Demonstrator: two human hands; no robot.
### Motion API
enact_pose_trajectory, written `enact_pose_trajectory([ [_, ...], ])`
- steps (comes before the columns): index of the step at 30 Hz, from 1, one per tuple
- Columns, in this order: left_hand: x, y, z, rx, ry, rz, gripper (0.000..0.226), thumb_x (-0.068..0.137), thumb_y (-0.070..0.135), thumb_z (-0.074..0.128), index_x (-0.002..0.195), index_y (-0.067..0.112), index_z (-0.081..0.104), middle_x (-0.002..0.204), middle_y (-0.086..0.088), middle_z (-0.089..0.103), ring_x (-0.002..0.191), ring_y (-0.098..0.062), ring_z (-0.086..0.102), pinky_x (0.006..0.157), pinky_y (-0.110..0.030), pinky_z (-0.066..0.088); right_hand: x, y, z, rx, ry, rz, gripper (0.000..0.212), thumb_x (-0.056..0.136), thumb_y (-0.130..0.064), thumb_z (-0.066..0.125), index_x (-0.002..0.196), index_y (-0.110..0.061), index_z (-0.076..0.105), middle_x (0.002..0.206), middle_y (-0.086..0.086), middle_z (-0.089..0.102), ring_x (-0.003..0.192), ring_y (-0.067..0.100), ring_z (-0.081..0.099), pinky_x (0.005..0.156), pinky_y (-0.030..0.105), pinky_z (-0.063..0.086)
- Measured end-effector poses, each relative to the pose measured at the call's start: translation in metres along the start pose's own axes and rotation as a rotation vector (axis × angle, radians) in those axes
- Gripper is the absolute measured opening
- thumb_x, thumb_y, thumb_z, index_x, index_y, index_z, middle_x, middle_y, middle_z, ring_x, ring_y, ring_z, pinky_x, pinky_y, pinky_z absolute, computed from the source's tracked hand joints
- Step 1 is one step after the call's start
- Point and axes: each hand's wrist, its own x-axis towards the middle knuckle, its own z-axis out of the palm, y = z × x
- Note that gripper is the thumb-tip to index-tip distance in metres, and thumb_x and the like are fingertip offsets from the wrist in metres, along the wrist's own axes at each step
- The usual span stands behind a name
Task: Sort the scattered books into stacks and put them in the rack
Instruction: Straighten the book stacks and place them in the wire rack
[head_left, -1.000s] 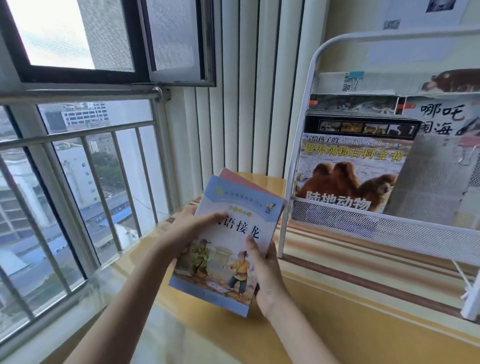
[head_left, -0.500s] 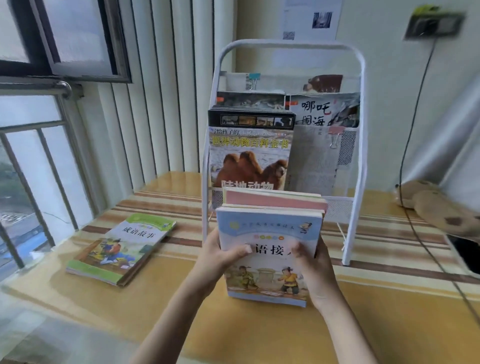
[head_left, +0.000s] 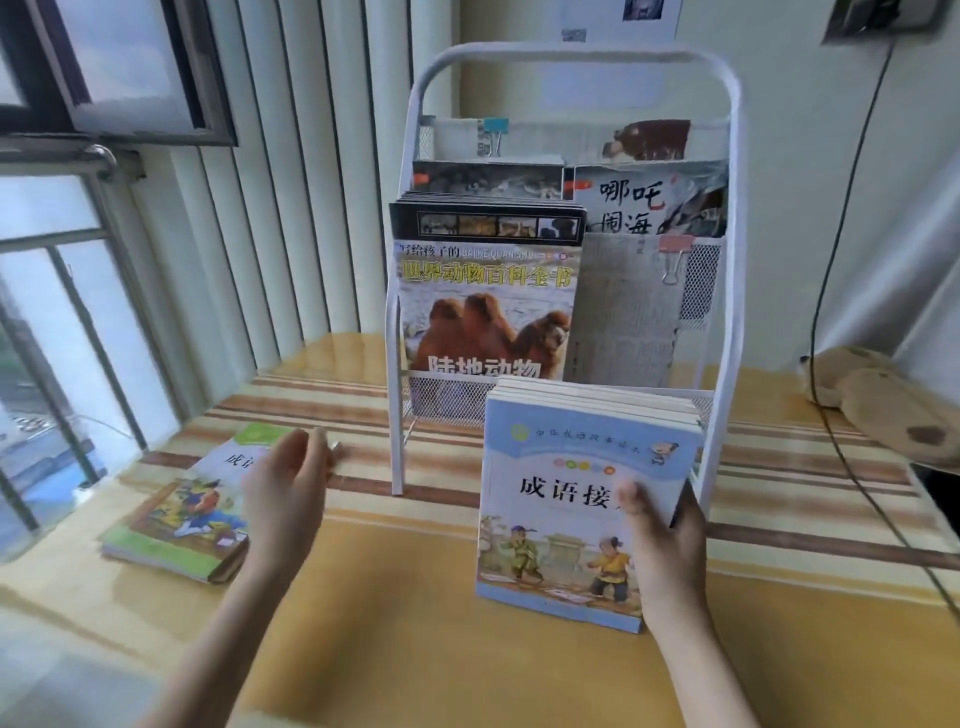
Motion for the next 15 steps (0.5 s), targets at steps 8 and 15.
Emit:
enact_pose_trajectory([
  [8, 0.092, -0.116, -0.063, 0.944, -0.338, -0.603, 0.105, 0.06, 0.088, 0.04, 0.129, 0.01, 0.053, 0.134, -0.018, 0.05, 0.123, -0.038, 0.042, 0.103, -0.049, 0.033, -0.017, 0.006, 0.064, 0.054, -0.158, 0.042, 0.08, 0.045, -0.082, 0.066, 0.093, -0.019, 0.06, 0.072, -0.016, 0.066, 0.066, -0.003, 0.06, 0.058, 0.009, 0.045],
  [15, 0.103, -0.095, -0.087, 0.534, -0.396, -0.628, 0.048, 0.055, 0.039, 0.084, 0.083, 0.004, 0.066, 0.082, -0.015, 0.066, 0.08, -0.028, 0.062, 0.072, -0.034, 0.051, -0.04, 0.018, 0.175, 0.115, -0.414, 0.412, 0.042, 0.067, -0.055, 0.068, 0.09, -0.021, 0.066, 0.074, -0.005, 0.064, 0.058, 0.003, 0.056, 0.056, 0.017, 0.044],
])
